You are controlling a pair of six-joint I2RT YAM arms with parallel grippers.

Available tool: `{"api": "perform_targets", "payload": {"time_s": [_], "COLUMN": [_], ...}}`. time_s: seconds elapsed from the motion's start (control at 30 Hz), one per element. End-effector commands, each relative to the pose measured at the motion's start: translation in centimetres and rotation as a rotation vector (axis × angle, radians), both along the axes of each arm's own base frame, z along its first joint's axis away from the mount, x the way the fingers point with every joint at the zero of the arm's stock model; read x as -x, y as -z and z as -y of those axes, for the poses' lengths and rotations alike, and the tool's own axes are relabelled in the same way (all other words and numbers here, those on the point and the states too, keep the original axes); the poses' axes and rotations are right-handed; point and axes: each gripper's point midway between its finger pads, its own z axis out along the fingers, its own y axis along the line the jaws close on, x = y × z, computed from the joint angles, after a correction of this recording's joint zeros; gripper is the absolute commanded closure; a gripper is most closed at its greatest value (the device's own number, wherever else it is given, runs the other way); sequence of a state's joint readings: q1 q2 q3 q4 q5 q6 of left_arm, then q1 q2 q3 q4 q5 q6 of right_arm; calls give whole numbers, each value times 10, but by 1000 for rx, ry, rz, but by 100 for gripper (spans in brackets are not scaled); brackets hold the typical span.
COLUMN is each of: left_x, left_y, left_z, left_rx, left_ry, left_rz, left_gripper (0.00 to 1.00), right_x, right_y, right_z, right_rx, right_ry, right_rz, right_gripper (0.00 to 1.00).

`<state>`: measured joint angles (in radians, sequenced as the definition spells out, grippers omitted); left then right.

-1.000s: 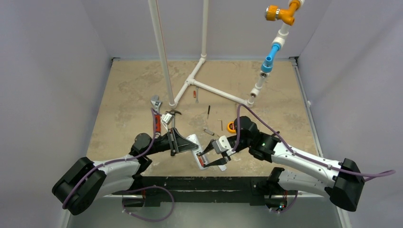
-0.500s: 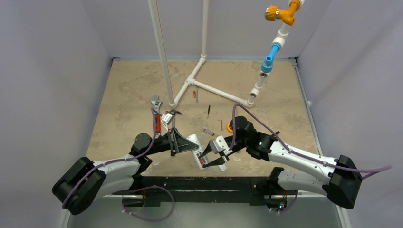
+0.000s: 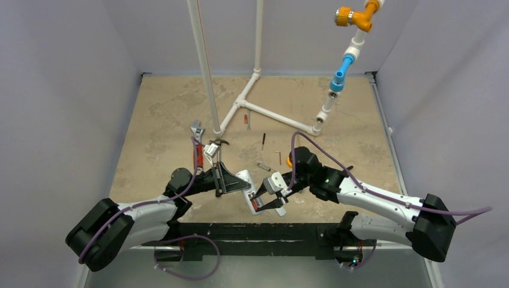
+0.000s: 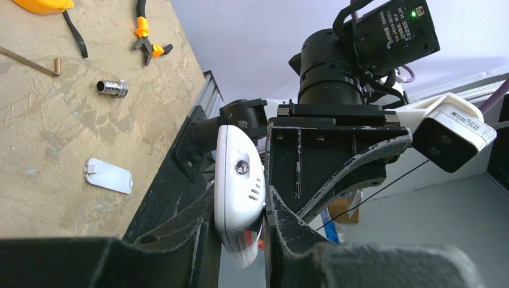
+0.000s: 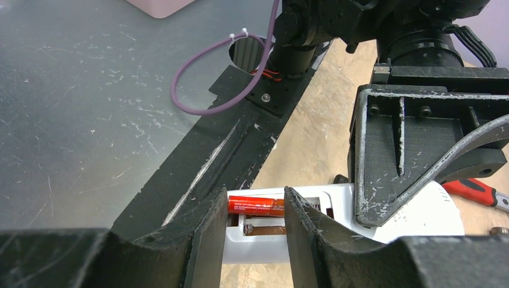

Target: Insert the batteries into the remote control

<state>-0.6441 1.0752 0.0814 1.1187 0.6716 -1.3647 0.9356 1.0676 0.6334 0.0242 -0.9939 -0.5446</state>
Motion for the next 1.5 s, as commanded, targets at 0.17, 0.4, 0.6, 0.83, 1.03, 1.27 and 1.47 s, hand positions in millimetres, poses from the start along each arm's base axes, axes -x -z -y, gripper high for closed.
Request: {"api": "perform_targets", "payload": {"time_s": [0.17, 0.4, 0.6, 0.83, 1.03, 1.27, 1.47], "left_x": [-1, 0, -1, -1, -1, -1, -1], "left_y": [-25, -26, -27, -28, -29, -29, -30], "left_z": [3, 3, 4, 5, 5, 6, 6], "left_rx": [62, 64, 66, 68, 70, 71, 73], "left_ry": [1, 1, 1, 5, 6, 6, 5], "left_rz": [87, 85, 85, 82, 84, 82, 84], "left_gripper": [100, 100, 100, 100, 100, 100, 100], "right_x": [-6, -9, -13, -17, -22, -28, -34], "right_y": [7, 10, 12, 16, 16, 20, 22], "right_z": [-1, -3, -6, -7, -9, -9, -11], "right_rx": [23, 29, 32, 43, 44, 56, 61], "right_ry": [16, 30, 45, 65, 88, 122, 151], "right_rz": [15, 21, 20, 19, 30, 37, 40], "right_gripper": [64, 65, 66, 66, 66, 67, 69]}}
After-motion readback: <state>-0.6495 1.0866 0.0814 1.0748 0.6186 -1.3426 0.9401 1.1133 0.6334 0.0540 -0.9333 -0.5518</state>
